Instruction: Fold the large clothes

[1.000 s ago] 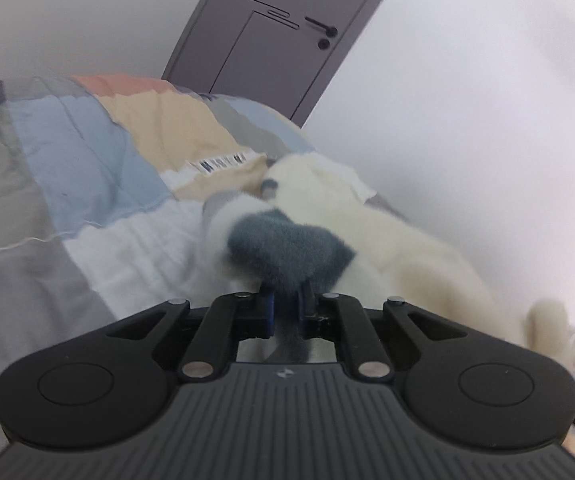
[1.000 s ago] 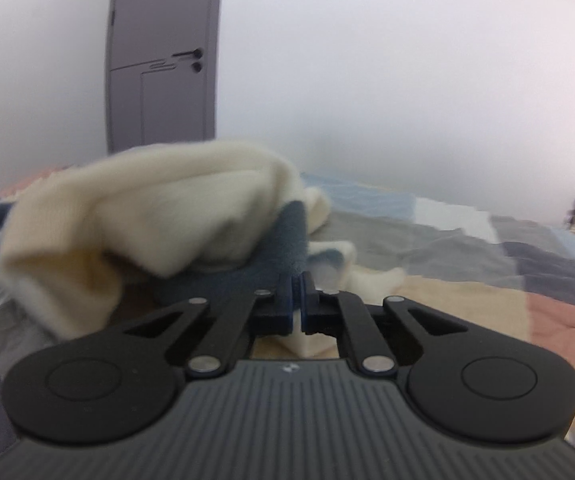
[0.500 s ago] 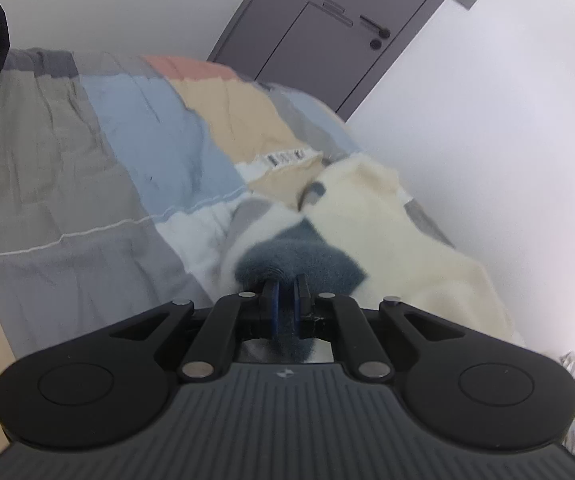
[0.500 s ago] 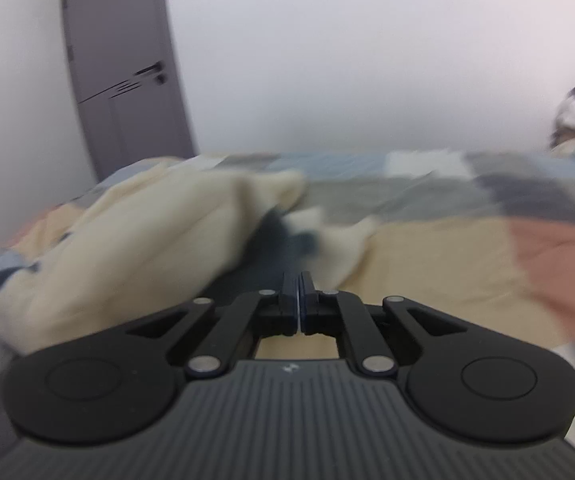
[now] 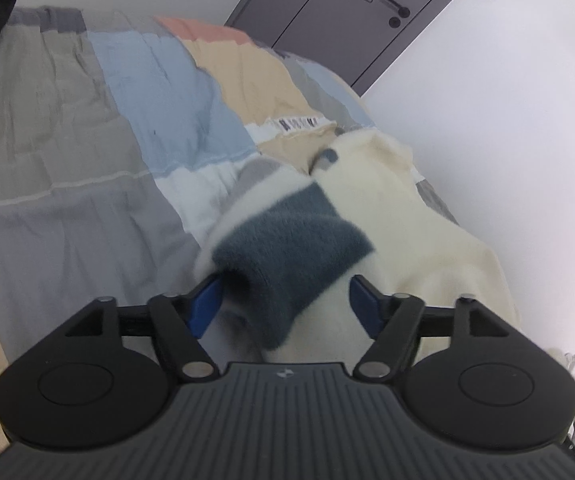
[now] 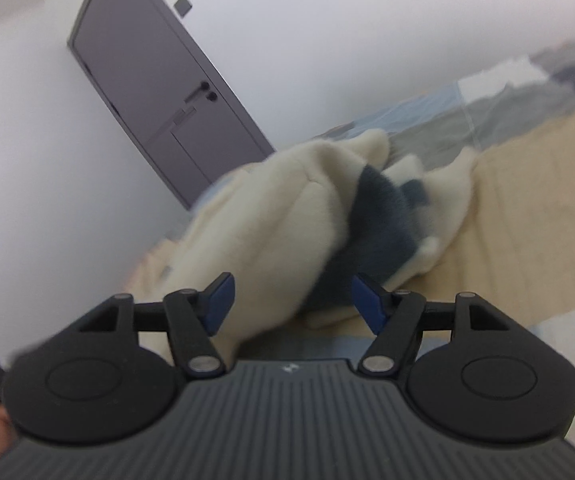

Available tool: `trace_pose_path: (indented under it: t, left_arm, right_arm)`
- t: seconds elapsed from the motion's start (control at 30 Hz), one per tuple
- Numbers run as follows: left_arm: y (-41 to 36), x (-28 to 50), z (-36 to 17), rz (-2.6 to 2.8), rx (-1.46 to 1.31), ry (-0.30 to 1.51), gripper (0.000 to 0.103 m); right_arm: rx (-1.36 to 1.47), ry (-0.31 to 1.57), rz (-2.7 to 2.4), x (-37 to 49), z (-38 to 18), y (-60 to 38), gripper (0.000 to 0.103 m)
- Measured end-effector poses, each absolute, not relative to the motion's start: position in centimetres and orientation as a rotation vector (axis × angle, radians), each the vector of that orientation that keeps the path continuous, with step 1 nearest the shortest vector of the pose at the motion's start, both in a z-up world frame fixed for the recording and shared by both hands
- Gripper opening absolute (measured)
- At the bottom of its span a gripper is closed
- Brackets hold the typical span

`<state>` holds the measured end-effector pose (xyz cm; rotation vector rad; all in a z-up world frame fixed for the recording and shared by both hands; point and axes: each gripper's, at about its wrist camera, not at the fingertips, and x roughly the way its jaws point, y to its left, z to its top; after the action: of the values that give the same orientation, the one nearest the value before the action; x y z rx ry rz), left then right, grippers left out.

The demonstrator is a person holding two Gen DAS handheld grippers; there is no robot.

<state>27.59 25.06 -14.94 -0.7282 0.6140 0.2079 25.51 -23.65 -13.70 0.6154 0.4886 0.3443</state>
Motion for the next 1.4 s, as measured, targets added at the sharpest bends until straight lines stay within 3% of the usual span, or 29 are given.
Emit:
trace_pose_path:
  t: [0.33,0.4,0.47,0.67,0.9,1.1,1.23,1.33,1.4]
  left_arm:
    - [24.9,28.0,-18.5,0.201,-0.912,0.751,0.082]
    - [25.2,28.1,-18.9,0.195,-0.950,0.753,0.084]
    - [25.8,28.2,-19.3,0.197,-0.994,0.749,0.084]
    - [26.3,28.1,-20.2,0.167,-1.044,0.740,0.089]
    - [26.5,29.3,-20.5,0.185,-1.059,0.718,0.090]
    - [25.6,31.6,-20.1,0.254,-0.952,0.688,0.089]
    - [24.4,32.5,-19.8,0.295,-0.831,0.682,0.074]
    - [24.3,32.7,-19.9,0.334,-0.785,0.674,0.051]
    - [24.4,32.7,-20.1,0.350,-0.770,0.660,0.042]
  right_arm:
    - [0.884,0.490,0.272,29.4,-16.1,-26.2,0.073]
    - [0.901,0.479,0.220,29.5,-16.5,-27.0,0.082]
    - [0.909,0.459,0.173,29.2,-16.5,-28.0,0.084]
    - [0.655,0.434,-0.004,29.2,-15.7,-29.0,0.086]
    - [0.401,0.631,0.176,32.9,-17.6,-25.4,0.085]
    - [0.282,0.677,0.216,35.3,-18.7,-23.1,0.085]
    - [0.357,0.614,0.228,36.3,-19.3,-24.0,0.086]
    - [0.374,0.580,0.247,36.5,-19.6,-23.8,0.070]
    - [0.361,0.556,0.233,36.4,-19.2,-23.4,0.037]
